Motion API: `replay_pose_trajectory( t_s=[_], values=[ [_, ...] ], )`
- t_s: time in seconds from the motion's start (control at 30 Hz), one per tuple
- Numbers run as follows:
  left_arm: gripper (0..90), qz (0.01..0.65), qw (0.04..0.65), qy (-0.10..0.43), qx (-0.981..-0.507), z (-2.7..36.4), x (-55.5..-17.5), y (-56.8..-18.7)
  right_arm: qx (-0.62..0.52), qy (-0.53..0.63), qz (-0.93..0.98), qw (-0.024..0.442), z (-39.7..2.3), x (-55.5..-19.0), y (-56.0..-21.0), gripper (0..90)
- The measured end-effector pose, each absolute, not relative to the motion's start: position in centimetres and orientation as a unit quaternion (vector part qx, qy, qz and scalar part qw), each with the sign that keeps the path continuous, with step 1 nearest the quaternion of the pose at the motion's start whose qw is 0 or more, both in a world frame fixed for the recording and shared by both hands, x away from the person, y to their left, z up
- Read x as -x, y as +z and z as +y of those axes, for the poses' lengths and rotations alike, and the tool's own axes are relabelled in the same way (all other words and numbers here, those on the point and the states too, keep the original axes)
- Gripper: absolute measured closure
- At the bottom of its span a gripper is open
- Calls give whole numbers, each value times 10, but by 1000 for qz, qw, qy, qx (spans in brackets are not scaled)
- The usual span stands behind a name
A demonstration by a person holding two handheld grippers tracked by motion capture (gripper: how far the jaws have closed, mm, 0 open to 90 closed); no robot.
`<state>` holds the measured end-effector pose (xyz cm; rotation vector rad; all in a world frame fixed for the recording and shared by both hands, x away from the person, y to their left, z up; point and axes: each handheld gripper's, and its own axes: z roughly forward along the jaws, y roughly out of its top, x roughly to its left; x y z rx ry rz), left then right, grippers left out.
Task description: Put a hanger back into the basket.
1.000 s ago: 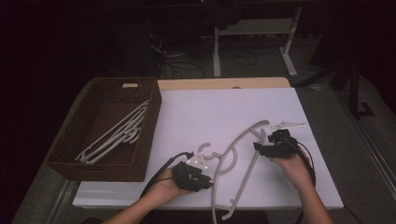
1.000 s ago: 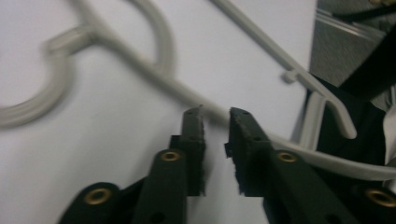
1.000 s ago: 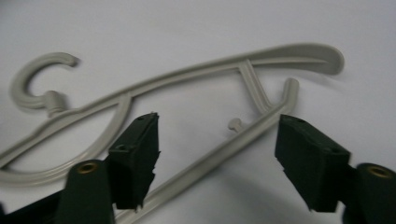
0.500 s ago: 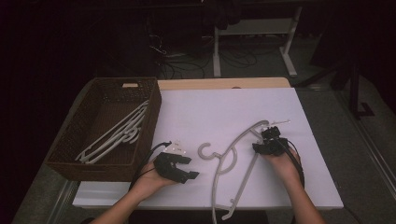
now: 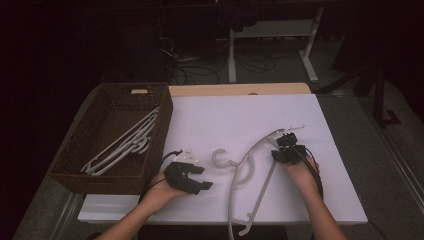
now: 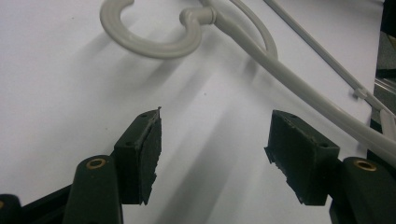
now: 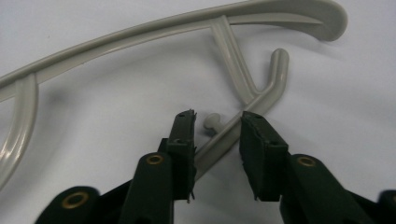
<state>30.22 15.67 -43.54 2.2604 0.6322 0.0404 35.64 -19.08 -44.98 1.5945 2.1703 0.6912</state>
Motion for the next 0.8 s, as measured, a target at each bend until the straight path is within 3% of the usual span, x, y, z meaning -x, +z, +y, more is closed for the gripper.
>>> replay_pose_trajectory(
  t_s=[0.07,0.2,0.8],
  values=[
    [352,248,387,15,-888,157,-302,-435,-569,249,763,178,-193,-359,-451,548],
    [351,249,387,15,-888,157,-302,-436,-582,253,752,177,-196,-366,-452,543],
    [351,253,394,15,-884,155,-304,-435,-548,246,779,179,-180,-390,-450,649]
  ],
)
